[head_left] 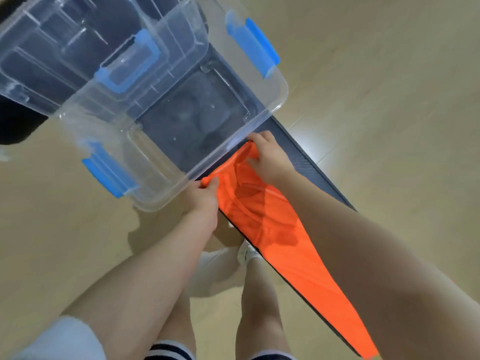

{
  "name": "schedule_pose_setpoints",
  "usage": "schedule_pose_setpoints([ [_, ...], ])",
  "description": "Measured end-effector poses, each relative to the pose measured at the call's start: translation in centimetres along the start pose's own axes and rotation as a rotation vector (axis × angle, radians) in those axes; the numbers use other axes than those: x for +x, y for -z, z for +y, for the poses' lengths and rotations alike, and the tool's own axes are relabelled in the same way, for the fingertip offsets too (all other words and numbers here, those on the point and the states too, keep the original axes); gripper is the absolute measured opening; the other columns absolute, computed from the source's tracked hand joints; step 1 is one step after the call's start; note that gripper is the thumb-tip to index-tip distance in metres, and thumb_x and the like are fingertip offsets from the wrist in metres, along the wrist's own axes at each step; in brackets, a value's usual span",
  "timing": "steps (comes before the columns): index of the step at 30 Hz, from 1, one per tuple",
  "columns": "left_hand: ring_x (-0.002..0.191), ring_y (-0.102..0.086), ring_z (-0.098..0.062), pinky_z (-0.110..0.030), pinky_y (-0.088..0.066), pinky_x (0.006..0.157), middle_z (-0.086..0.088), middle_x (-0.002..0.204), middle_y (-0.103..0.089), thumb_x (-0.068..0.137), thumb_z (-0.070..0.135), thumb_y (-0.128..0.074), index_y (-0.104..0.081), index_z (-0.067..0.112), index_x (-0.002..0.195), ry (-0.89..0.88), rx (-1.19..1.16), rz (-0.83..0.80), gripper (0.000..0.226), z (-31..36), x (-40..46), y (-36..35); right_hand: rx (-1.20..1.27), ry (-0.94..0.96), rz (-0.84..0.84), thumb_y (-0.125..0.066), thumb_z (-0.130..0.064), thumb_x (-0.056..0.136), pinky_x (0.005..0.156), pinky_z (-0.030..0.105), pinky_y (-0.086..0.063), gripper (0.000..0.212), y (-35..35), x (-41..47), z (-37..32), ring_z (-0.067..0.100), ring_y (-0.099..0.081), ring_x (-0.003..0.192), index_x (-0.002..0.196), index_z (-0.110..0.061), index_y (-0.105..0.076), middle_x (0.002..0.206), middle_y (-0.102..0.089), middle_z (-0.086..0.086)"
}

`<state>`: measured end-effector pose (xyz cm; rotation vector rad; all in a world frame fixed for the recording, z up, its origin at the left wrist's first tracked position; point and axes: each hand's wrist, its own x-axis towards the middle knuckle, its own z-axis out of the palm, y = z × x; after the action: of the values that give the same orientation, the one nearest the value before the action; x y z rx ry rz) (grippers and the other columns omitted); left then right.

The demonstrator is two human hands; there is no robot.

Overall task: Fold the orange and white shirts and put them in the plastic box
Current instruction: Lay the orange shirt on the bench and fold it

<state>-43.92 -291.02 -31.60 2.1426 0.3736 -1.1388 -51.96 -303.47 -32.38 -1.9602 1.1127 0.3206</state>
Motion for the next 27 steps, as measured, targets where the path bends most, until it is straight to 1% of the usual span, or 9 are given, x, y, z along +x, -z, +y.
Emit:
schedule_pose_setpoints([
  [2,0.07,-0.05,-0.018,-0.033,-0.042,0.079,0.005,0.067,-0.052,0.087,0.028,-0.06,-0.055,0.015,0.087,-0.045,-0.019,0.015,0.014,-0.5,-0.3,-0.3,-0.067,-0.008,-0.034,-0.055,-0.01,0.082,0.093,0.042,-0.044,0.048,-0.1,0.6,0.4,0.031,-0.052,0.113,0.13,-0.013,-0.047,0.129,-0.048,0.012],
  [6,0.076,-0.052,-0.014,-0.029,-0.043,0.075,0.002,0.077,-0.056,0.085,0.017,-0.062,-0.053,0.019,0.078,-0.223,-0.063,-0.069,0.012,-1.0,-2.8,0.6,-0.073,0.045,0.012,-0.055,-0.01,0.08,0.084,0.034,-0.045,0.022,1.8,-0.9,1.8,0.029,-0.057,0.101,0.099,-0.011,-0.067,0.103,-0.063,0.013],
  [10,0.074,-0.056,-0.006,-0.01,-0.045,0.07,0.001,0.082,-0.061,0.084,0.01,-0.063,-0.057,0.02,0.082,-0.402,0.027,-0.231,0.012,0.1,-6.6,2.2,-0.096,0.247,0.064,-0.053,-0.01,0.08,0.08,0.029,-0.043,0.027,6.8,-4.5,2.2,0.031,-0.06,0.093,0.101,-0.007,-0.069,0.099,-0.061,0.017],
  [13,0.064,-0.053,0.006,-0.003,-0.041,0.063,0.005,0.076,-0.059,0.083,0.006,-0.063,-0.058,0.014,0.087,-0.537,0.074,-0.227,0.01,2.3,-8.7,3.2,-0.103,0.311,0.041,-0.049,-0.017,0.081,0.08,0.028,-0.043,0.027,10.3,-6.3,1.5,0.027,-0.059,0.092,0.098,-0.008,-0.069,0.099,-0.059,0.013],
  [17,0.054,-0.046,0.005,-0.008,-0.036,0.057,0.01,0.065,-0.05,0.083,0.006,-0.062,-0.056,0.015,0.085,-0.684,0.132,-0.157,0.011,4.4,-10.0,4.1,-0.142,0.355,0.098,-0.045,-0.018,0.085,0.08,0.034,-0.044,0.026,12.2,-6.2,-0.6,0.032,-0.059,0.092,0.098,-0.006,-0.065,0.098,-0.061,0.017],
  [20,0.064,-0.05,-0.008,-0.025,-0.041,0.07,0.013,0.068,-0.054,0.082,0.011,-0.064,-0.056,0.021,0.083,-0.714,0.1,-0.066,0.013,5.5,-9.6,4.7,-0.161,0.377,0.168,-0.049,-0.009,0.085,0.078,0.031,-0.038,0.021,12.6,-5.3,-2.5,0.035,-0.06,0.092,0.098,-0.001,-0.064,0.098,-0.064,0.022],
  [22,0.069,-0.052,-0.015,-0.031,-0.043,0.073,0.015,0.069,-0.054,0.081,0.013,-0.066,-0.056,0.024,0.08,-0.721,0.077,-0.027,0.015,5.9,-9.4,5.2,-0.158,0.382,0.213,-0.051,-0.005,0.084,0.077,0.031,-0.037,0.019,12.7,-4.9,-3.6,0.036,-0.06,0.092,0.098,0.0,-0.064,0.098,-0.065,0.022],
  [25,0.069,-0.054,-0.018,-0.036,-0.049,0.071,0.01,0.07,-0.056,0.079,0.016,-0.067,-0.053,0.034,0.072,-0.735,0.067,-0.07,0.023,5.4,-9.8,5.3,-0.136,0.345,0.253,-0.055,-0.003,0.081,0.077,0.031,-0.039,0.018,12.4,-5.4,-3.6,0.034,-0.06,0.091,0.097,-0.001,-0.065,0.098,-0.065,0.021],
  [27,0.067,-0.053,-0.014,-0.031,-0.049,0.069,0.002,0.078,-0.057,0.079,0.016,-0.068,-0.055,0.032,0.074,-0.729,0.101,-0.128,0.021,3.6,-10.4,4.7,-0.133,0.306,0.237,-0.056,-0.002,0.08,0.075,0.03,-0.04,0.017,11.9,-6.6,-2.2,0.033,-0.058,0.085,0.094,-0.002,-0.066,0.097,-0.064,0.02],
])
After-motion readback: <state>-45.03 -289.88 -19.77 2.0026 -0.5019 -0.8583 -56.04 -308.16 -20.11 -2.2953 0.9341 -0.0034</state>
